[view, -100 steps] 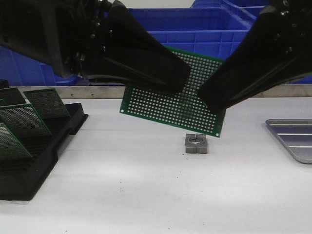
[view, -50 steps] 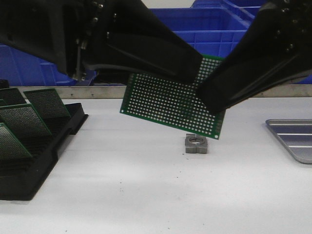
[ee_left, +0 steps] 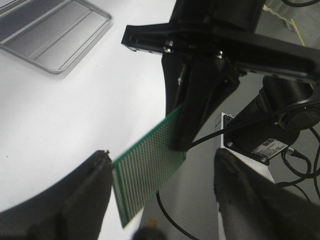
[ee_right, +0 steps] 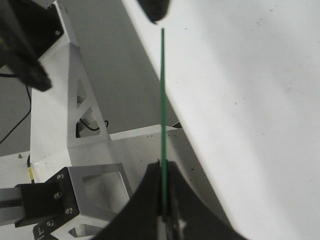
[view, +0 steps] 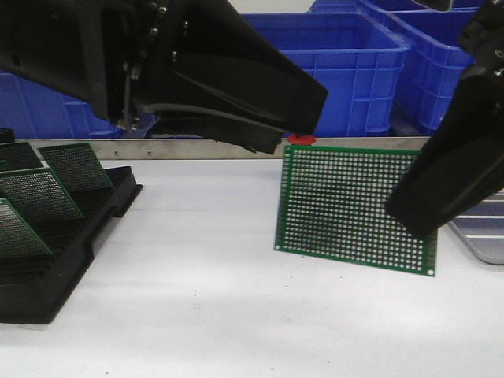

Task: Place circuit board on tray
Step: 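Carry the board to the silver tray and release it flat inside, then grasp a second green board in the rack and lift it out, then grasp the second board with the right gripper and release the left gripper, then carry the second board to the silver tray and release it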

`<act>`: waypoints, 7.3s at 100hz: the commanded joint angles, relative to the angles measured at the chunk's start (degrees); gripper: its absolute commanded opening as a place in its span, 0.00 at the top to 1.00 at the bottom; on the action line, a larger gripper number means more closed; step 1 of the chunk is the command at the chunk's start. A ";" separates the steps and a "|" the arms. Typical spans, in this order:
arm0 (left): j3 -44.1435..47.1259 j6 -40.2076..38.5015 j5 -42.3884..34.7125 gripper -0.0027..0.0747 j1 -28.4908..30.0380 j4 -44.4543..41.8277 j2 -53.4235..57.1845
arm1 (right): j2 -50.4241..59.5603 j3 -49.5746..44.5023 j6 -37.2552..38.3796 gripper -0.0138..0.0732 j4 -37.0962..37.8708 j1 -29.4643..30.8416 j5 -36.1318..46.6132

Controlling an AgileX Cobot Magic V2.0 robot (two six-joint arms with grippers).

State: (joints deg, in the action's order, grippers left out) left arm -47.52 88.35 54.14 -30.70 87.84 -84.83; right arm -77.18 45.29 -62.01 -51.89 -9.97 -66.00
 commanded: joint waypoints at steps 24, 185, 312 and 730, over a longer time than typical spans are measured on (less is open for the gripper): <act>-1.64 0.32 2.24 0.43 -0.56 3.67 1.65 | 1.35 1.63 5.09 0.91 -0.32 15.16 6.62; -2.91 0.32 -2.58 0.43 14.88 -23.44 5.42 | -9.84 3.47 10.16 0.19 -2.15 21.99 45.83; -3.76 0.03 -19.07 0.99 19.29 -69.03 2.06 | -9.84 3.47 10.16 0.19 -2.15 21.99 44.08; -8.67 0.32 -7.19 0.39 9.54 -19.79 6.65 | -8.49 2.55 -2.26 0.86 -14.86 24.66 38.81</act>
State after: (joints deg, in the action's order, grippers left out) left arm -54.50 89.23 46.83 -20.72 64.70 -79.64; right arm -87.61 46.84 -64.18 -64.77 14.21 -27.35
